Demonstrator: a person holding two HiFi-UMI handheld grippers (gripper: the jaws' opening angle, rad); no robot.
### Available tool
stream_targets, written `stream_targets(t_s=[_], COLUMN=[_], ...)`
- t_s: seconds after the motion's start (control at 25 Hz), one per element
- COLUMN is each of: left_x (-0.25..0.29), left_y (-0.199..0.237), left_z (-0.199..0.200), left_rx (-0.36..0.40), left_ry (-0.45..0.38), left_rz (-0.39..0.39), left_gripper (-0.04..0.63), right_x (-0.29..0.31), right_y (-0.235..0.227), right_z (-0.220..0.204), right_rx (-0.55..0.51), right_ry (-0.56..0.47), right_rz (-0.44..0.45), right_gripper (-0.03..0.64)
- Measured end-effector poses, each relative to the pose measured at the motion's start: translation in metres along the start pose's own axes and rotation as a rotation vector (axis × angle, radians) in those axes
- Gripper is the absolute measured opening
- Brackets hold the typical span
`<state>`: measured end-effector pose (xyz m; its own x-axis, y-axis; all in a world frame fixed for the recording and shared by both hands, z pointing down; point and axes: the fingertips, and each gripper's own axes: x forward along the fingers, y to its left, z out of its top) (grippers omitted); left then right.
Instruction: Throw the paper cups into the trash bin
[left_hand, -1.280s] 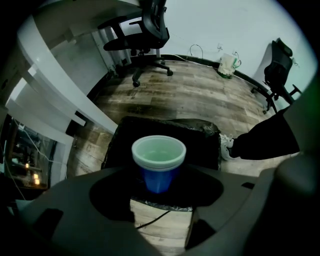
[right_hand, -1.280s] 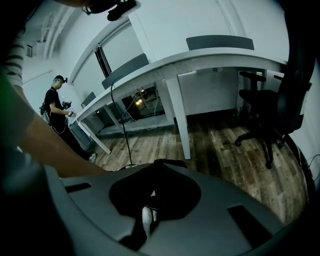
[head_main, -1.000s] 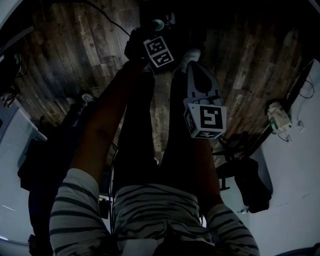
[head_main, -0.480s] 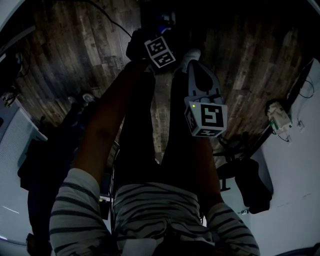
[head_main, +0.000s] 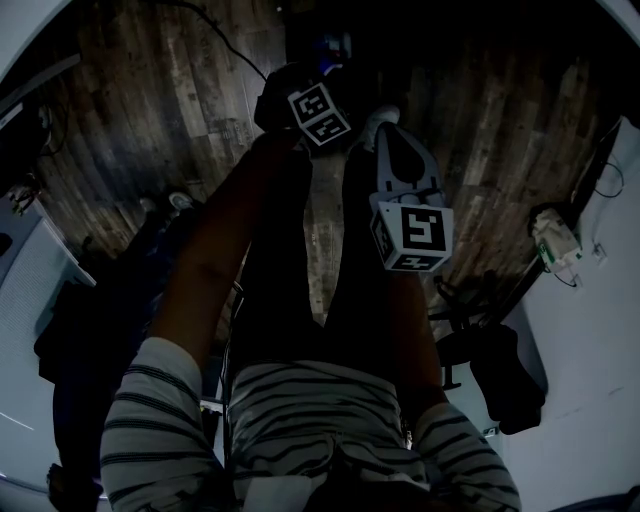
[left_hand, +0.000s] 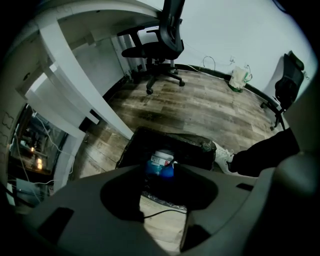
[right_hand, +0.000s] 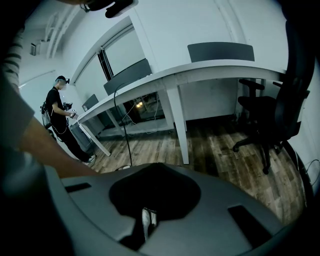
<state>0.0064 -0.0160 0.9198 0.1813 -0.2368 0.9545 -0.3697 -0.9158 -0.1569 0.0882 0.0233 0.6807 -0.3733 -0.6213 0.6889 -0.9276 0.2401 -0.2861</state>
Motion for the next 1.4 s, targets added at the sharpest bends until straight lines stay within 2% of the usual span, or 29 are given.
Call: stream_targets(t_s=[0.4,0.76,1.16,1.4], left_x=[-0.042,-0.084,-0.131,-0.171], left_y=[0.008,0.016,0.039,0.049], left_z=[0.012,0.025,0.036,0.047], left_rx=[-0.095,-0.23,-0.352,-0.399], left_ry=[-0.036,-0.097,-0.175,-0.226], left_rz=[0.033,0.05,0.094,0.104], left_gripper=[0.104,0.038,0.025,0.025], right_x=[-0.02,-0.035,-0.045,-0.059], right_y=[0.007,0.016,0.022,0.036], right_z=[0.021,0.042,0.066,0.09], right_rx=[-0.033,-0.062,-0.076,-0.076], right_ry=[-0.019,-0.04,-0.074,-0.126], right_rz=[0.007,0.016,0.016,0.073], right_gripper=[0.017,0.017,0.017,0.017])
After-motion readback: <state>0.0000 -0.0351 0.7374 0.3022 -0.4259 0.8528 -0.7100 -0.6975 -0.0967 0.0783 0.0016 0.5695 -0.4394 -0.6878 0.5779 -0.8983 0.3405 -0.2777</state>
